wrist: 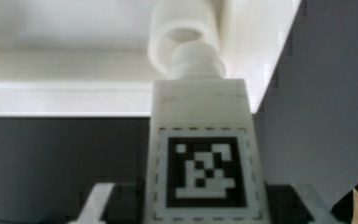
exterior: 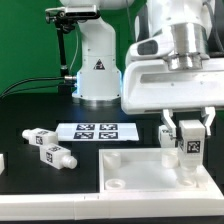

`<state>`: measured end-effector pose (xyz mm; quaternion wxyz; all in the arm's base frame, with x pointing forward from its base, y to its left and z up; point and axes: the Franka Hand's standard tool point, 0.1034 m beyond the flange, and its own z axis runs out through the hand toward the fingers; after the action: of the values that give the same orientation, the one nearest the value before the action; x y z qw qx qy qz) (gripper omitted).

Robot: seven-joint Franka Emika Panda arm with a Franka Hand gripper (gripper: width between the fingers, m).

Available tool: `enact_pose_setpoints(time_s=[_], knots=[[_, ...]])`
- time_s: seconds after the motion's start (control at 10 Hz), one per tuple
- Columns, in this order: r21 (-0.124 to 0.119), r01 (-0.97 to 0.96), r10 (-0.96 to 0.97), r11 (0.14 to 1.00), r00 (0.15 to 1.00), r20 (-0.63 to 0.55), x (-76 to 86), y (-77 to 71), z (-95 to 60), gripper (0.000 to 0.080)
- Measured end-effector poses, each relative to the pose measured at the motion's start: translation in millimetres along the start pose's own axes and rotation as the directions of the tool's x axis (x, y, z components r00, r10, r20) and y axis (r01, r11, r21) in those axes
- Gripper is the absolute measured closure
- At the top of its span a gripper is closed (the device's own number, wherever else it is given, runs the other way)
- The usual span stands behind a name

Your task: Assemble one leg

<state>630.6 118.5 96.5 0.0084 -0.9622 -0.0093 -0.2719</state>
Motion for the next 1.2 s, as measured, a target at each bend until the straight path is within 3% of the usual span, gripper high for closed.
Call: enact_pose_setpoints(time_s=[0.5,1.1,1.2], knots=[[-0.017,0.007,-0.008,1.0,1.0,-0.014,-7.5,8.7,11.1,0.0512],[-0.024,0.029,-0.031,0.999,0.996,-0.086,-8.7,6.1,17.7,0.0512],[-0.024,0.029,-0.031,0.999,0.996,-0.08,-9.7,6.1,18.4,0.0416]])
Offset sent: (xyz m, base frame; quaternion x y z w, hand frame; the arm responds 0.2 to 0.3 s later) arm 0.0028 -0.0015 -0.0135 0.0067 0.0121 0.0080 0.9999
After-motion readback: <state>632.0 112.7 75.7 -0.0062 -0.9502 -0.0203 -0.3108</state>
